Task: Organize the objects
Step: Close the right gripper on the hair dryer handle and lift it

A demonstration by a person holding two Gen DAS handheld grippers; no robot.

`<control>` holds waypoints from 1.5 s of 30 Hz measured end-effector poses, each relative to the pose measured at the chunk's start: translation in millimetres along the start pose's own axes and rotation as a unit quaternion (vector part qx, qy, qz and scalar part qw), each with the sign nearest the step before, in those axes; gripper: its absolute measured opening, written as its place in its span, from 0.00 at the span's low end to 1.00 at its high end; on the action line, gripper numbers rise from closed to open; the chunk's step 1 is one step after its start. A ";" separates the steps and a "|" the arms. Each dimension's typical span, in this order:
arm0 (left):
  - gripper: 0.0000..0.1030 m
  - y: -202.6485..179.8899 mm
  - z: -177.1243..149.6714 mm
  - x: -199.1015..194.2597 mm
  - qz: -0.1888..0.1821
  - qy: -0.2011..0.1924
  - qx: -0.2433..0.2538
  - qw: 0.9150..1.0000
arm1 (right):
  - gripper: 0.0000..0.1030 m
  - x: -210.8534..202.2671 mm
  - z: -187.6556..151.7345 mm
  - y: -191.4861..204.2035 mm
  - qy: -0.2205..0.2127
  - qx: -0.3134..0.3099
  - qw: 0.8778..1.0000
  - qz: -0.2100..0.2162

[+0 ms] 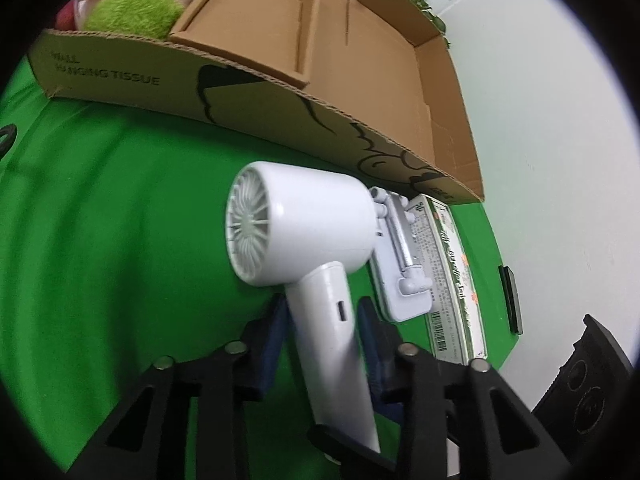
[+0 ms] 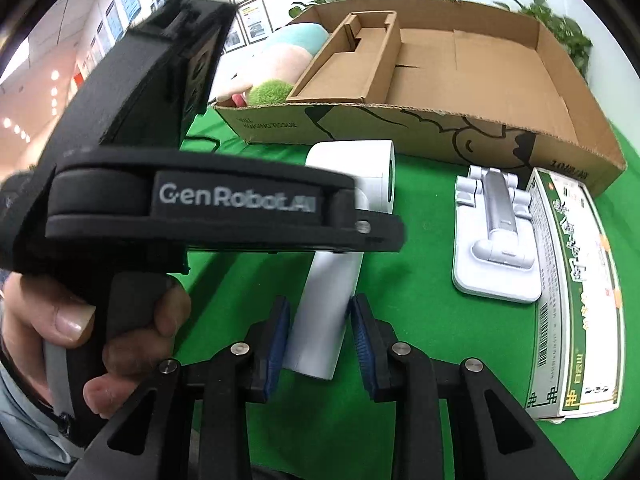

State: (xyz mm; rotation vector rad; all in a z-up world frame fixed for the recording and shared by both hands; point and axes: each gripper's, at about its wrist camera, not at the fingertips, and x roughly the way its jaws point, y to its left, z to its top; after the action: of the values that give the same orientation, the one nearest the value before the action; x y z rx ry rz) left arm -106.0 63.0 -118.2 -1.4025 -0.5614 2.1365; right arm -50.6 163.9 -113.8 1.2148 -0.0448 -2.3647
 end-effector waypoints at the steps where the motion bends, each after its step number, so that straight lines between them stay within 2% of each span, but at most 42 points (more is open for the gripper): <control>1: 0.32 1.1 -0.1 0.3 -0.003 -0.001 -0.006 1.000 | 0.28 -0.5 0.3 -0.5 0.000 0.003 1.000 0.003; 22: 0.29 -6.0 -2.1 -5.4 0.018 -0.015 -0.005 1.000 | 0.29 -8.6 -4.7 14.7 -0.016 -0.016 1.000 -0.002; 29: 0.27 -16.5 -0.5 -10.5 0.022 -0.027 0.011 0.999 | 0.29 -2.1 -9.6 9.4 -0.023 -0.018 1.000 -0.002; 45: 0.27 -35.6 10.0 -29.8 0.016 -0.066 0.050 0.996 | 0.26 -29.1 -13.1 9.2 -0.079 -0.010 0.997 -0.011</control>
State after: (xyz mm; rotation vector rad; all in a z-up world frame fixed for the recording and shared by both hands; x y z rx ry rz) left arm -98.5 71.6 -72.1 -1.2332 -0.4770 2.2623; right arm -22.6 170.6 -97.5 1.0211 -0.0601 -2.4709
